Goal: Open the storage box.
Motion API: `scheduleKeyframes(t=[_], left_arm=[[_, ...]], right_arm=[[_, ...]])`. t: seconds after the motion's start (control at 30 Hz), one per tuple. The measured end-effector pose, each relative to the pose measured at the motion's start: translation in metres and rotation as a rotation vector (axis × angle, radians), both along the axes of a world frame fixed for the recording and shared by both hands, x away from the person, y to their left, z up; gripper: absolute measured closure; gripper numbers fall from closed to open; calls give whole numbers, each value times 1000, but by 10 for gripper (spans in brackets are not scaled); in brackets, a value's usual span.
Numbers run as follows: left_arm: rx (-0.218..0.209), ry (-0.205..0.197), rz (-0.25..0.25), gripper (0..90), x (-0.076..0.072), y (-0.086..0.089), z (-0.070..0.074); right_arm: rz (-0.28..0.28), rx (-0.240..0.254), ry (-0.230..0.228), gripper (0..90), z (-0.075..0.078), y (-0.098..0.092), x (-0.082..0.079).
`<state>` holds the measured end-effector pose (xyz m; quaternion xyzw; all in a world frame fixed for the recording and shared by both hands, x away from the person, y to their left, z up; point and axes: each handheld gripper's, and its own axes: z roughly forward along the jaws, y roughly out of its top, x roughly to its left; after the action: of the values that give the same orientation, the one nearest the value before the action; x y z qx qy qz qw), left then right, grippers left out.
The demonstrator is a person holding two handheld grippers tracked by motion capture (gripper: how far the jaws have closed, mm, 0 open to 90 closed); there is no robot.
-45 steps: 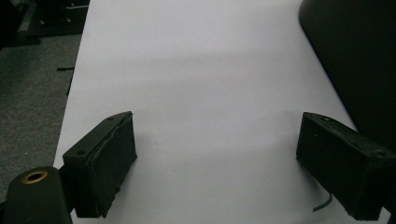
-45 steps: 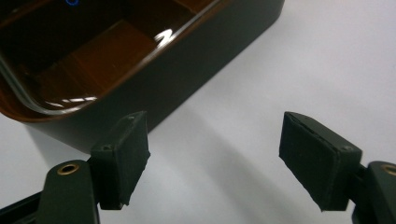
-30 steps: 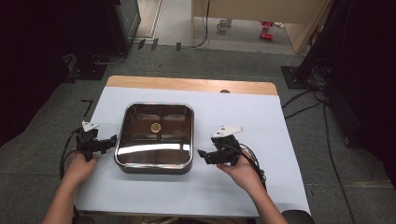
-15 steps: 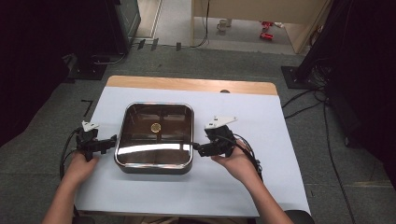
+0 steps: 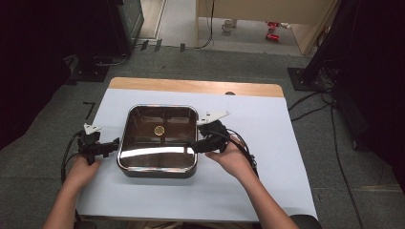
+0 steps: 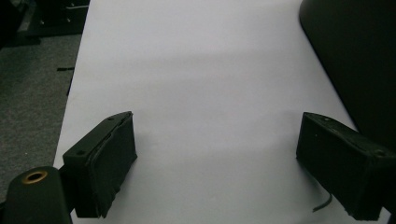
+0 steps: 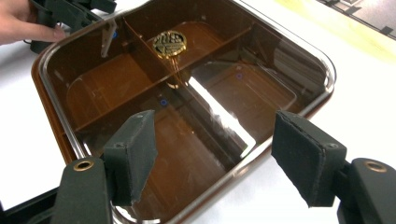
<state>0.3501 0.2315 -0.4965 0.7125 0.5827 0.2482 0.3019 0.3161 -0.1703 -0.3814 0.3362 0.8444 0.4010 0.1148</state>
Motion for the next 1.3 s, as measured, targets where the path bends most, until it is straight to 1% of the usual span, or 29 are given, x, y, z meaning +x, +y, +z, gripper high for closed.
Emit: scheduleKeyframes(t=[0.27,0.37,0.57,0.63,0.7,0.8,0.87,1.0,1.1,1.17,1.2,1.3], left_arm=[[0,2,-1,119,0,0,0],[0,2,-1,119,0,0,0],[1,1,-1,119,0,0,0],[2,2,-2,119,0,0,0],[0,1,-1,119,0,0,0],[-1,-1,1,119,0,0,0],[-2,-2,2,119,0,0,0],[-1,-1,0,119,0,0,0],[-1,-1,1,119,0,0,0],[0,0,-1,119,0,0,0],[-1,-1,0,119,0,0,0],[-1,-1,1,119,0,0,0]], right_arm=[[29,12,-8,306,-1,22,13],[38,9,-12,307,-4,32,17],[57,6,-6,322,-11,51,24],[57,7,-1,324,-14,56,27],[40,8,-1,323,-17,61,29],[41,13,5,336,-21,67,33],[47,20,8,363,-22,71,35],[60,2,-2,373,-27,83,39],[68,-6,-2,383,-30,92,40],[74,-12,-7,401,-33,97,41],[80,-14,-17,416,-35,100,42],[73,-24,-15,446,-39,106,44]])
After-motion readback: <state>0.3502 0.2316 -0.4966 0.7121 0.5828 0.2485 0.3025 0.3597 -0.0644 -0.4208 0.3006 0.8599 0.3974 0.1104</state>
